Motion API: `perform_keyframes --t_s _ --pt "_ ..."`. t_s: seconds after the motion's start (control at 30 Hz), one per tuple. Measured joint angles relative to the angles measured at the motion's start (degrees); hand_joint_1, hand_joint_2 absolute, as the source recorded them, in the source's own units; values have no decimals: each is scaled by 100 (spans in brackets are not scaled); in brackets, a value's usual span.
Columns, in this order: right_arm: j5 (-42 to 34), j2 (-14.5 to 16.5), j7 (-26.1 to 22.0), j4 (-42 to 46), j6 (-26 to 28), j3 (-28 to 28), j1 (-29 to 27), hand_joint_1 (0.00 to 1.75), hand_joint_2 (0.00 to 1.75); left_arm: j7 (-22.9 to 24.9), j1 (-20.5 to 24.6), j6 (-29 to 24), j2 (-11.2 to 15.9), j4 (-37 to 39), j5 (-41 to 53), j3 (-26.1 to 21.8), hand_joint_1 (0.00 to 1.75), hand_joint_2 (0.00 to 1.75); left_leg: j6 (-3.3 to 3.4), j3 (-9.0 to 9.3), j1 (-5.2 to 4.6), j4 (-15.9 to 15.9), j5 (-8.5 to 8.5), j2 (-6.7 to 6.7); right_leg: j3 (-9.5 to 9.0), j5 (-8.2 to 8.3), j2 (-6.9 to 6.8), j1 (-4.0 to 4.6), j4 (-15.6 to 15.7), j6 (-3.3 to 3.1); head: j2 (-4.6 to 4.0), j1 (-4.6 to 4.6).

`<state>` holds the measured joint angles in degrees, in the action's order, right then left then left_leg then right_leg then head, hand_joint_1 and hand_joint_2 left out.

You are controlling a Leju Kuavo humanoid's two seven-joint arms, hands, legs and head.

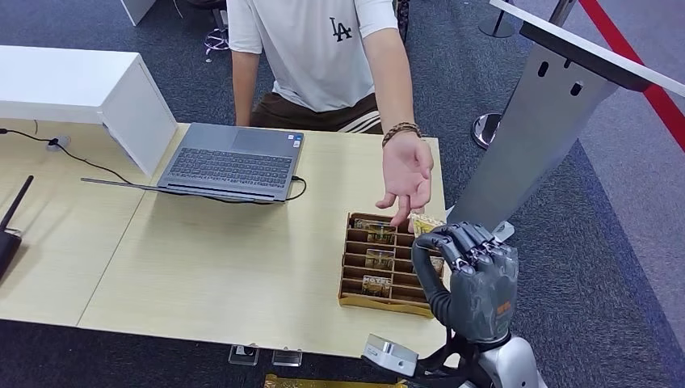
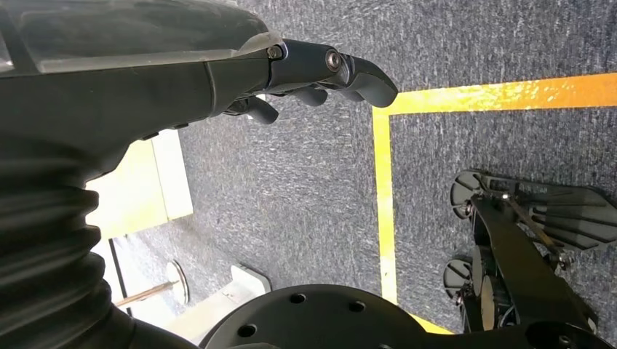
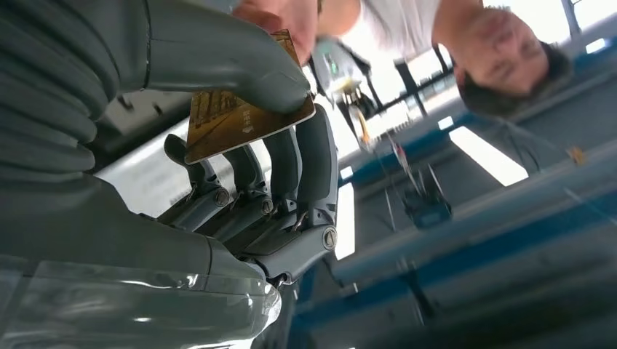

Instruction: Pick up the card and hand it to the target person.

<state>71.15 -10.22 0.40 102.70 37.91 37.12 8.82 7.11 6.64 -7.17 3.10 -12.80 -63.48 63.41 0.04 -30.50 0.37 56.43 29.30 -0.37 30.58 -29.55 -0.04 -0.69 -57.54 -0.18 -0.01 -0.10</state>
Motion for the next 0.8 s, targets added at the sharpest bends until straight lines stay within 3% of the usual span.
perform_keyframes --t_s 0.37,0.5,0.6,0.73,0.8 --pt "152 292 -376 136 174 -78 -274 150 175 -11 -1 1 0 1 35 3 0 175 0 1 0 0 0 1 -1 0 0 0 0 0 0 0" --pt "68 352 -446 136 175 -143 -352 0 175 -7 -1 27 1 1 108 14 0 175 0 1 0 0 0 1 -1 0 0 0 0 0 0 -1" --pt "23 378 -462 136 176 -173 -398 0 175 7 0 55 1 0 181 46 0 175 0 1 0 0 0 1 -1 0 0 0 0 0 1 -1" --pt "10 410 -457 136 176 -204 -440 0 175 -8 0 43 0 1 158 81 0 0 0 1 0 0 0 1 0 0 0 0 0 0 0 -5" --pt "-5 414 -455 136 176 -210 -451 0 175 -8 0 30 0 1 146 83 0 0 0 1 0 0 0 1 0 0 0 0 0 0 1 -4"
